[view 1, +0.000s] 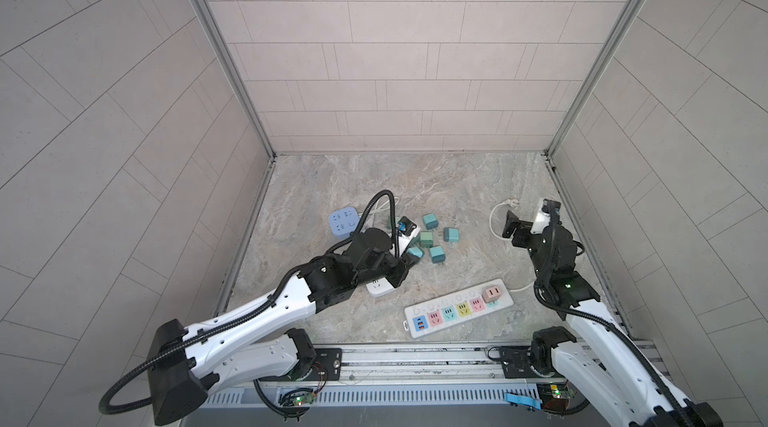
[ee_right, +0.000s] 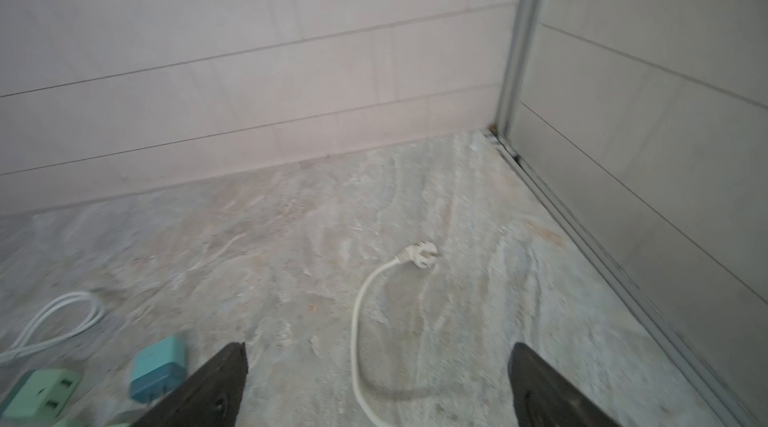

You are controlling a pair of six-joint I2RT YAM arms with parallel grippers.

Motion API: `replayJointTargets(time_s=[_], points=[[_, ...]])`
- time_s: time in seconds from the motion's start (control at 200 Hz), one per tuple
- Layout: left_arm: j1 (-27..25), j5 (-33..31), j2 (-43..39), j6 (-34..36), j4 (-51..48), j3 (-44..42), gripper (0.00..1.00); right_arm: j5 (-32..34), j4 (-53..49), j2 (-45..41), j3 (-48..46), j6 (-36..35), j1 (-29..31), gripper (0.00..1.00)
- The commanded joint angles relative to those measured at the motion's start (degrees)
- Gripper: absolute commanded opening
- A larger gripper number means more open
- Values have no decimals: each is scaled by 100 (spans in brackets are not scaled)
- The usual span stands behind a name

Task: Insert the plug
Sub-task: 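Withdraw the open right gripper while the left gripper carries the adapter to the strip, then align the teal adapter over the socket beside the pink adapter with the left gripper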

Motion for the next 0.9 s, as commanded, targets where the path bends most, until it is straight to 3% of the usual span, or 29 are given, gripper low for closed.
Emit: replayJointTargets(time_s=[0.0, 0.19, 0.35, 0.485, 0.605, 0.896], points=[[-219, -193, 259, 148, -340, 371, 0, -289, -193, 391, -119, 1057, -356, 100], [-950, -371, 887, 524, -593, 906, 0, -33, 185, 1243, -161, 1146, -371, 93], [-1525, -584, 1531, 833, -1038, 1499, 0, 349, 181, 1177, -236, 1343, -375, 92], [-1905, -897, 2268, 1067, -1486, 2080, 0, 916, -434, 1003, -211, 1757, -383, 94], [-2023, -830, 2872, 1202, -1752, 2564, 0, 1474, -1194, 916, -71, 2267, -392, 100], [-2023, -792, 4212, 1150, -2913, 3969, 0, 1431, -1078, 633, -324, 2349, -536, 100]])
